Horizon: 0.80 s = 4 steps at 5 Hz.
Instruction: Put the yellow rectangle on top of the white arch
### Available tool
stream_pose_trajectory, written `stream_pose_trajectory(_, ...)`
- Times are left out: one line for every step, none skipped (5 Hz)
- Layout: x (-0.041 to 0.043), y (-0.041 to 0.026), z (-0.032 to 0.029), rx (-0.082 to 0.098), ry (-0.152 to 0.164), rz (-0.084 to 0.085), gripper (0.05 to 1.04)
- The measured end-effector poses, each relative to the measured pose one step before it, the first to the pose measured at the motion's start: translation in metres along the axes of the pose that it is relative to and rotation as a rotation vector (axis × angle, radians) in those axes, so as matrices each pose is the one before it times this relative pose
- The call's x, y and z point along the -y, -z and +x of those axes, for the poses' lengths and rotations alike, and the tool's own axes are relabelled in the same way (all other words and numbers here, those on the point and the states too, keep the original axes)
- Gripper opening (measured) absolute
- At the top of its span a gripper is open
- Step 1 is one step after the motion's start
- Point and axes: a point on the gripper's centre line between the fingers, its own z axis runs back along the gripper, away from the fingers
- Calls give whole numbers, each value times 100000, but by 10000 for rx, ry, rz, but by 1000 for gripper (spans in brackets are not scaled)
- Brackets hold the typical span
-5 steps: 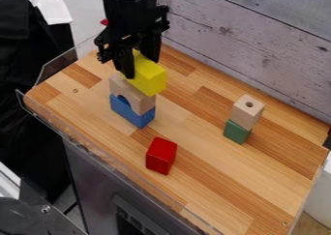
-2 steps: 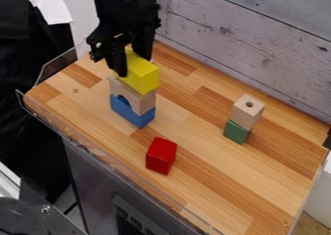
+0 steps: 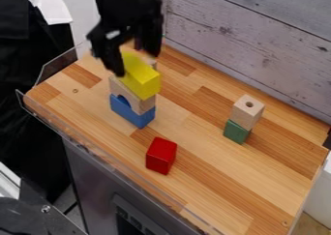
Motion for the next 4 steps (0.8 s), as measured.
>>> stream_pose_trajectory(1378, -4789, -572, 276, 708, -972, 1000)
stream_pose_trajectory(3023, -3929, -1923, -500, 1988, -540, 1000)
stream_pose_trajectory(2316, 2151, -2308, -1694, 2066, 865, 1000)
stream_pose_trajectory(52, 3300, -2246, -1777, 2080, 1052, 1000)
